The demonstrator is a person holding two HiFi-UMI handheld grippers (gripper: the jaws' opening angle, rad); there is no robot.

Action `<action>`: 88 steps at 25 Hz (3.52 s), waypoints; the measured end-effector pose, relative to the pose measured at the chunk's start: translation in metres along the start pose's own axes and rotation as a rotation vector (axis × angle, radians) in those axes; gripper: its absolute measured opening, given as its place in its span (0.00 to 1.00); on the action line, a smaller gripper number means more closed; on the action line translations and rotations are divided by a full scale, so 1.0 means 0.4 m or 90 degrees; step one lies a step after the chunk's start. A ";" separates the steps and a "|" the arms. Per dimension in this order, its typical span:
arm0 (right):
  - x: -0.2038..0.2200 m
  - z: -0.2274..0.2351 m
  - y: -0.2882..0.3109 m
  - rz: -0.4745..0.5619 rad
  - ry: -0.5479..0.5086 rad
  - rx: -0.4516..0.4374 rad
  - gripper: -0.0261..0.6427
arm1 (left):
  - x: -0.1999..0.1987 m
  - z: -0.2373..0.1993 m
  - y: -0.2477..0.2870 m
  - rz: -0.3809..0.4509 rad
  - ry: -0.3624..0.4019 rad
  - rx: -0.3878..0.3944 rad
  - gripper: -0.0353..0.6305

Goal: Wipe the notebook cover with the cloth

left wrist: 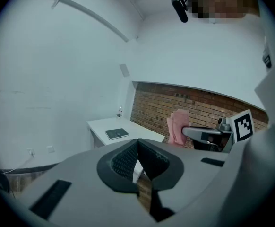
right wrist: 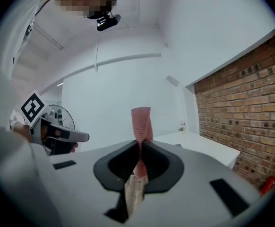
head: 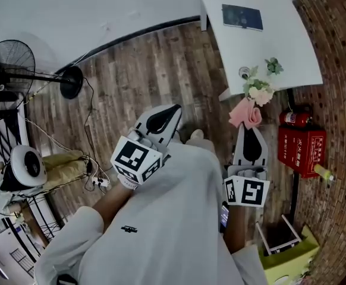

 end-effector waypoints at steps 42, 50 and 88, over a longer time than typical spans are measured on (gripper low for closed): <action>-0.189 0.127 0.795 -0.010 0.044 0.125 0.08 | -0.398 -0.755 0.624 0.000 0.007 0.172 0.08; -0.195 0.161 0.860 0.006 0.066 0.137 0.08 | -0.420 -0.745 0.722 -0.008 0.018 0.219 0.08; 0.078 0.662 1.224 -0.081 0.285 0.201 0.08 | -0.240 -0.655 1.356 -0.247 0.044 0.247 0.08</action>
Point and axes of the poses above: the fingertips, and each gripper's own axes: y forward along the fingers, z to its right, x out of its underside, the point moved 8 cm from there along -y, backward along the fingers
